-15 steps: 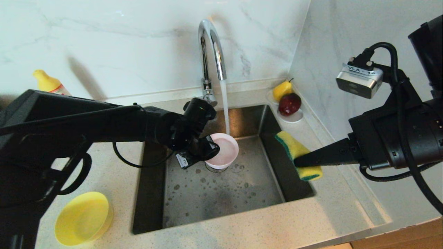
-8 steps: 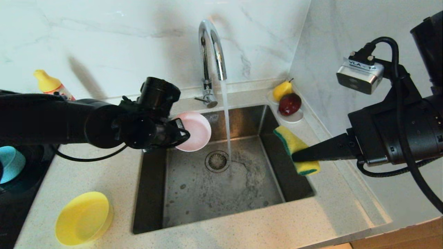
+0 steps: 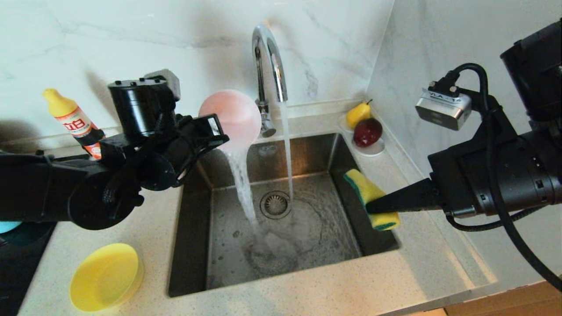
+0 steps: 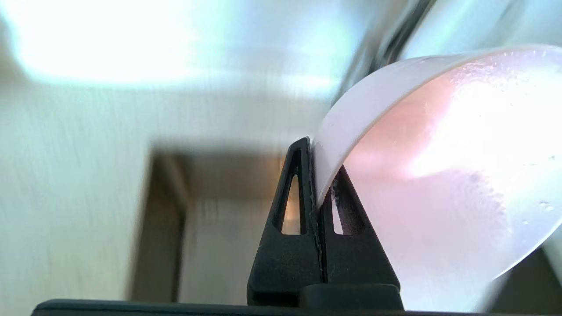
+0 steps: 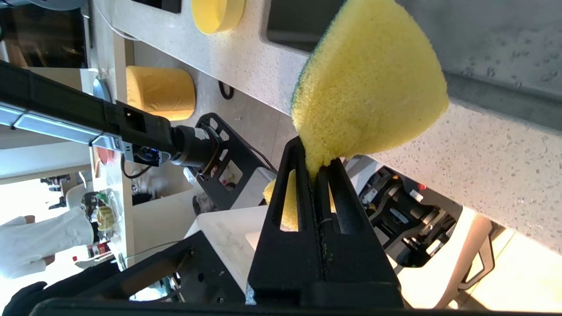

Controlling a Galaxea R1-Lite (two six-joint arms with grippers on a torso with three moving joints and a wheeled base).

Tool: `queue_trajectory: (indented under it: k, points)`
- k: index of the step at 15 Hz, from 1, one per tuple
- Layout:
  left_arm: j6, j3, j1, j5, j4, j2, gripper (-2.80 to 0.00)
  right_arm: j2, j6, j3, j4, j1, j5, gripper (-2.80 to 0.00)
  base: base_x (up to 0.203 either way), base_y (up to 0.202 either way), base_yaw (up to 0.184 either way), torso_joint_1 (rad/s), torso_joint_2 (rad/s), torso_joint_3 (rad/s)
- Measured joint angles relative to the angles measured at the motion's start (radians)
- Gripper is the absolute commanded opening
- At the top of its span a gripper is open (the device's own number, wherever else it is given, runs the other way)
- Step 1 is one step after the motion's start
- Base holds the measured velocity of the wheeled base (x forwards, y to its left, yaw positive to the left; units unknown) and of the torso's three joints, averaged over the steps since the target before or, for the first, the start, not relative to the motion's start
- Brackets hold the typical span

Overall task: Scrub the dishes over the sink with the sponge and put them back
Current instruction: Rinse the bowl

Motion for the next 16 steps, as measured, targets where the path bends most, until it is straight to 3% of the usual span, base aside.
queue_trajectory:
  k: [5, 9, 13, 16]
  points:
    - [0.19, 0.046, 0.002, -0.036, -0.326, -0.003, -2.8, 0.002, 0.0, 0.011, -0.002, 0.0, 0.0, -2.8, 0.0, 0.0, 0.0, 0.0, 0.0, 0.0]
    - [0.298, 0.079, 0.002, -0.096, -0.476, -0.031, -2.8, 0.003, 0.0, 0.017, -0.001, 0.0, 0.0, -2.8, 0.0, 0.0, 0.0, 0.0, 0.0, 0.0]
    - [0.309, 0.126, 0.002, -0.135, -0.562, -0.071, -2.8, 0.003, 0.0, 0.02, -0.001, 0.0, 0.0, -2.8, 0.0, 0.0, 0.0, 0.0, 0.0, 0.0]
    - [0.32, 0.144, 0.002, -0.141, -0.561, -0.098, -2.8, 0.003, 0.0, 0.02, 0.0, -0.001, 0.0, -2.8, 0.0, 0.0, 0.0, 0.0, 0.0, 0.0]
